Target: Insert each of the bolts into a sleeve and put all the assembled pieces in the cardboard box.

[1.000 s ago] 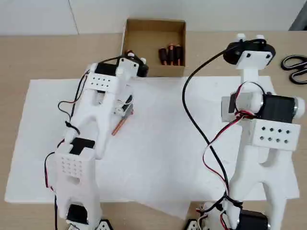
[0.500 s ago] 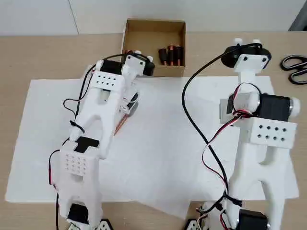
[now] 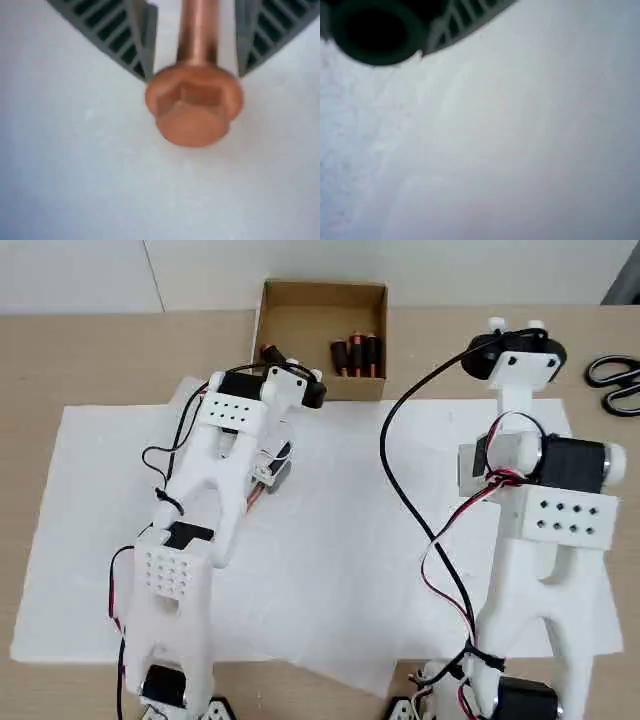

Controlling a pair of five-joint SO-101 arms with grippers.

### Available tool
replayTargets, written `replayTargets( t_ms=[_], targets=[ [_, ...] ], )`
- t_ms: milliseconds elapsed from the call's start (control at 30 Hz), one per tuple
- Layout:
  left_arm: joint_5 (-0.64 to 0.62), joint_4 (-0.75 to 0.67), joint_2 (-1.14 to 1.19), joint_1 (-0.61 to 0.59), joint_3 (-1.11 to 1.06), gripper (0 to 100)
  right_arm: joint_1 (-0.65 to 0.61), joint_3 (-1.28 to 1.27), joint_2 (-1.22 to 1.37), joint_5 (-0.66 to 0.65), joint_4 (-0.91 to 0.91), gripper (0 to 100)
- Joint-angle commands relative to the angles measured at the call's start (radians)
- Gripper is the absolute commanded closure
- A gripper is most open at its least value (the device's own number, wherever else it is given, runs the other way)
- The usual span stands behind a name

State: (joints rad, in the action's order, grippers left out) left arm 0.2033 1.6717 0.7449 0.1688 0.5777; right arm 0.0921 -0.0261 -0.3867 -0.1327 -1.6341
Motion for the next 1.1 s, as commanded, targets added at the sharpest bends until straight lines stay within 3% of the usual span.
replayTargets(
  t_ms=[0, 567, 800, 1067],
  targets=[
    [-0.003, -0.032, -0.008, -0.005, 0.025, 89, -0.005, 0.002, -0.025, 0.012, 0.018, 99.4],
    [-0.017, -0.060, 0.040, -0.003, 0.027, 89, -0.005, 0.000, -0.025, 0.012, 0.018, 99.4],
    [-0.046, -0.060, 0.094, -0.003, 0.045, 99, -0.005, 0.000, -0.025, 0.012, 0.015, 99.4],
    [-0.060, 0.055, 0.092, 0.005, 0.217, 99, -0.005, 0.000, -0.025, 0.012, 0.016, 99.4]
  ],
)
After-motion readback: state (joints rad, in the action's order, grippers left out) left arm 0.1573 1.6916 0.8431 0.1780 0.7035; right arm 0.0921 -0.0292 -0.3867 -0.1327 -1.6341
